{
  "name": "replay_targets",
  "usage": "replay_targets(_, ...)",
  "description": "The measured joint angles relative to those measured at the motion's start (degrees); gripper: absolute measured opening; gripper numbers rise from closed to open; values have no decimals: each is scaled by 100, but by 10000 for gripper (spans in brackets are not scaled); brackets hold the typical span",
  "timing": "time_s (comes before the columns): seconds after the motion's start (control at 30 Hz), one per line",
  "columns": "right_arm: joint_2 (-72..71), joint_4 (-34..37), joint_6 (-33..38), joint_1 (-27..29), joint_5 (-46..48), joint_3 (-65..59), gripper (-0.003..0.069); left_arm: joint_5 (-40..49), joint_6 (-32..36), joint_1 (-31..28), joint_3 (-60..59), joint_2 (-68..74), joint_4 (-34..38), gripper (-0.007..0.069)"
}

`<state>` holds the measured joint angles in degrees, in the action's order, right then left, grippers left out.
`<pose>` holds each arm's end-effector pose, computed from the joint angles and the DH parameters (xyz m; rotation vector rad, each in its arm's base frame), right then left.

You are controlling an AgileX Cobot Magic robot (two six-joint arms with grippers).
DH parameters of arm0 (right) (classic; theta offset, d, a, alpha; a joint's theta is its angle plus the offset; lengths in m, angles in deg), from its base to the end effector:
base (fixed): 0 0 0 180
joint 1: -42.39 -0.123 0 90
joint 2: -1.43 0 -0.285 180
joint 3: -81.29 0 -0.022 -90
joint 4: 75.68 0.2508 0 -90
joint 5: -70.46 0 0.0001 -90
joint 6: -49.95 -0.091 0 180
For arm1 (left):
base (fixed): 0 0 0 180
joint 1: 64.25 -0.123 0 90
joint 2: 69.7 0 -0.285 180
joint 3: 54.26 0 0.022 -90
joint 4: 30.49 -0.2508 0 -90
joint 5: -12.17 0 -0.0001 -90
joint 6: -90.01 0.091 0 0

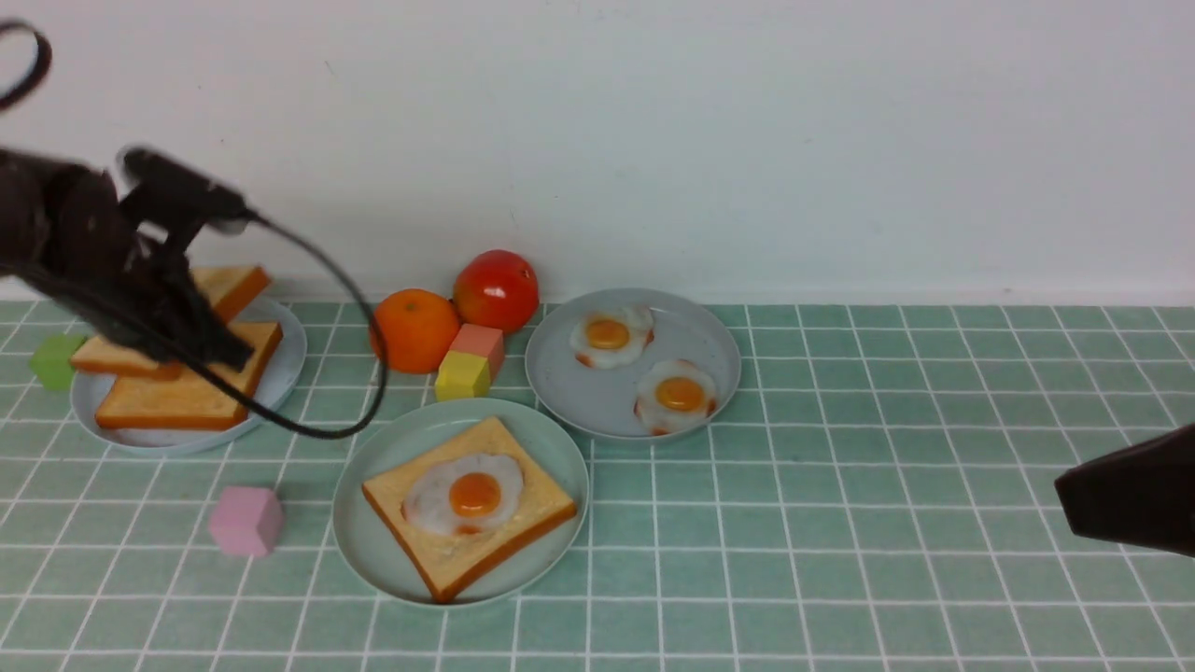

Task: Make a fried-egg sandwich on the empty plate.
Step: Use the left arm to place a slice of bread on the fried egg in the middle

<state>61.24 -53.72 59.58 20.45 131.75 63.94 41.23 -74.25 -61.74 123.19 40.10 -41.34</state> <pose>0.1329 0.0857 0.3840 -0.5880 2.3334 0.5894 0.3938 -0.0089 0.2457 0.5551 2.4138 0.2842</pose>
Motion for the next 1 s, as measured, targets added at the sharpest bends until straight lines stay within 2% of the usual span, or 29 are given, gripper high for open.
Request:
replay_targets(0.17,0,-5,130,0,-6,0,43,615,-187,1065,-60,-674,153,28)
replay_targets(0.23,0,-5,254,0,-6,0,44,870,-374,1750,-226,-812,145,28)
replay_targets(0.4,0,13,331,0,-6,0,50,1044,-851,2715,-558,-630,-181,28)
replay_targets(0.57,0,13,333,0,-6,0,52,1072,-1016,3017,-614,-253,-453,28)
replay_targets(1.0,0,57,337,0,0,0,59,1012,-1120,3033,-614,43,-325,28)
